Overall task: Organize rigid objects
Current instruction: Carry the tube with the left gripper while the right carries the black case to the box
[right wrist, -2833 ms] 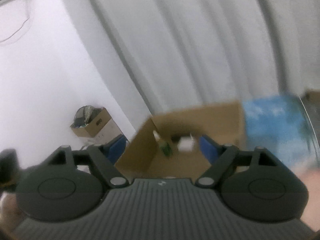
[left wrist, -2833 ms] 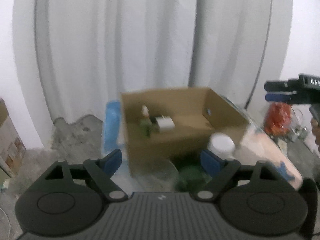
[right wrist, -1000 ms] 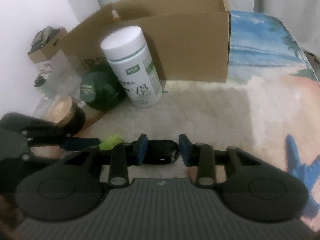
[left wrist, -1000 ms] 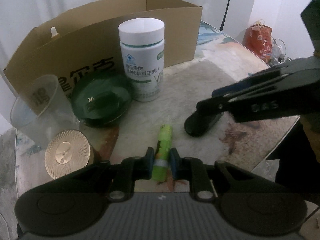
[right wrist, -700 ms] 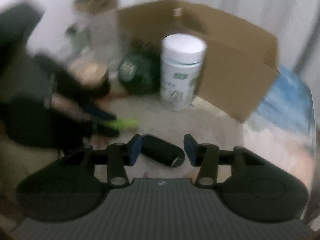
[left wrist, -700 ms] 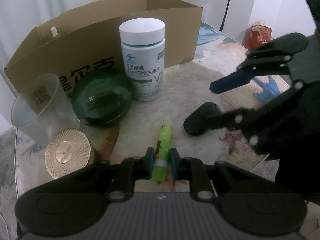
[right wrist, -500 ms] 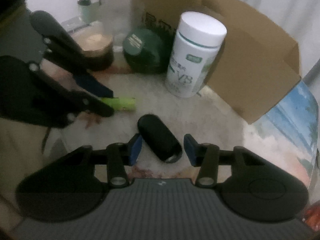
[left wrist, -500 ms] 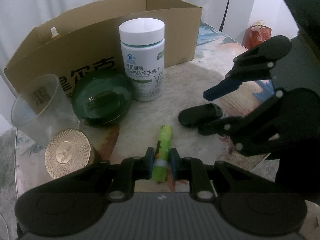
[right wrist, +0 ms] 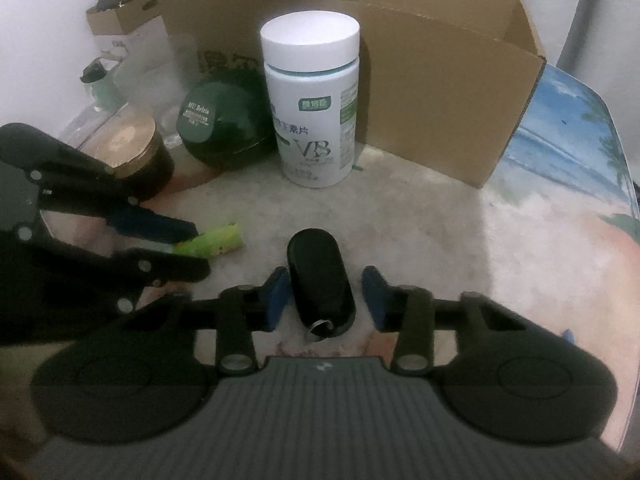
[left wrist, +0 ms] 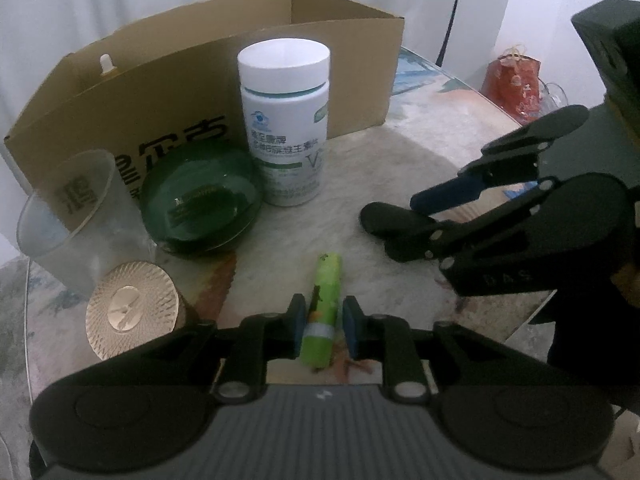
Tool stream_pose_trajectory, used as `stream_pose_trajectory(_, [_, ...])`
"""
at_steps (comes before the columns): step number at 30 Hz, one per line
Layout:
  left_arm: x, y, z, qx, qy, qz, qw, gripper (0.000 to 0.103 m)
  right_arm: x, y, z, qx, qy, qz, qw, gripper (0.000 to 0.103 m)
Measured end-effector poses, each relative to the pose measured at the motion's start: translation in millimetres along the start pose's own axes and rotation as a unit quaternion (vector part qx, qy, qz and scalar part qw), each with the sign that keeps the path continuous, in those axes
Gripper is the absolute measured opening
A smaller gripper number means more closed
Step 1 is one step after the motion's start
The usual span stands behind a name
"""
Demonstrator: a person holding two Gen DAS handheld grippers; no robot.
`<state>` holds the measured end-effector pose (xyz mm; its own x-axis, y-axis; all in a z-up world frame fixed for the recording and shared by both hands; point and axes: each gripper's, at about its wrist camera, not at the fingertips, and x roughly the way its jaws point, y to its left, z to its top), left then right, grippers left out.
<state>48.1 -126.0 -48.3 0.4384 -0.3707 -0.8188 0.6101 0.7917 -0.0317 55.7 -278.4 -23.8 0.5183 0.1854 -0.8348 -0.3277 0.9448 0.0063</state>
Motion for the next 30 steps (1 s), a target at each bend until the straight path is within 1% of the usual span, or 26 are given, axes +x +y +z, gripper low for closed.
stream_pose_trajectory(1, [0, 0, 0, -0.001, -0.001, 0.001, 1.0000, 0.017, -1, 0, 0, -0.008, 0.006, 0.007, 1.000, 0.031])
stream_pose_trajectory(2, [0, 1, 0, -0.002, -0.001, 0.002, 1.0000, 0.016, -2, 0, -1, -0.009, 0.005, 0.005, 1.000, 0.031])
stream_pose_trajectory(6, [-1, 3, -1, -0.011, -0.006, -0.002, 0.9999, 0.016, -1, 4, -1, -0.005, -0.002, -0.001, 1.000, 0.030])
stream_pose_trajectory(9, [-5, 3, -1, -0.011, -0.014, -0.004, 0.9998, 0.016, -3, 4, -3, 0.003, -0.007, 0.006, 1.000, 0.030])
stream_pose_trajectory(15, [-16, 2, 0, -0.011, -0.028, 0.001, 0.9995, 0.016, -16, 6, -4, 0.009, -0.023, 0.001, 1.000, 0.030])
stream_pose_trajectory(18, [-30, 1, 3, -0.014, -0.045, -0.002, 0.9989, 0.016, -30, 9, -2, 0.007, -0.036, -0.003, 0.999, 0.030])
stream_pose_trajectory(21, [-51, 2, 10, -0.014, -0.072, -0.004, 0.9973, 0.016, -49, 13, 3, 0.003, -0.058, -0.007, 0.998, 0.030])
stream_pose_trajectory(24, [-78, 6, 22, -0.014, -0.108, -0.002, 0.9941, 0.016, -78, 19, 15, -0.010, -0.095, -0.010, 0.995, 0.030])
stream_pose_trajectory(27, [-108, 14, 42, -0.011, -0.146, -0.002, 0.9893, 0.016, -112, 24, 36, -0.033, -0.144, -0.017, 0.989, 0.030])
stream_pose_trajectory(30, [-127, 26, 73, -0.002, -0.169, 0.002, 0.9856, 0.016, -133, 25, 66, -0.058, -0.186, -0.022, 0.981, 0.030])
